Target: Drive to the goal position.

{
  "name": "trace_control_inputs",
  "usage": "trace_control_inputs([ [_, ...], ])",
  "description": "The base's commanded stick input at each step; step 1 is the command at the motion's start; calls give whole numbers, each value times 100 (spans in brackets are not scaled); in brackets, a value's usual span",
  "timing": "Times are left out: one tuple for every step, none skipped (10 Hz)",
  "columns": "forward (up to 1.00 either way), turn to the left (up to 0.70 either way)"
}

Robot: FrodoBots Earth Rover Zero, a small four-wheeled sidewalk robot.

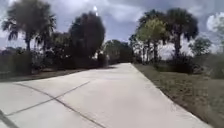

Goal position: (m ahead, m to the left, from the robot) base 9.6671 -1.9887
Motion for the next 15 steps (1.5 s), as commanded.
trace_control_inputs([
  [85, 0],
  [85, 0],
  [85, 0],
  [85, 0],
  [85, 0],
  [85, 0],
  [85, 0],
  [85, 0],
  [85, 0],
  [85, 0],
  [85, 0],
  [85, 0],
  [85, 0],
  [85, 0],
  [85, 0],
])
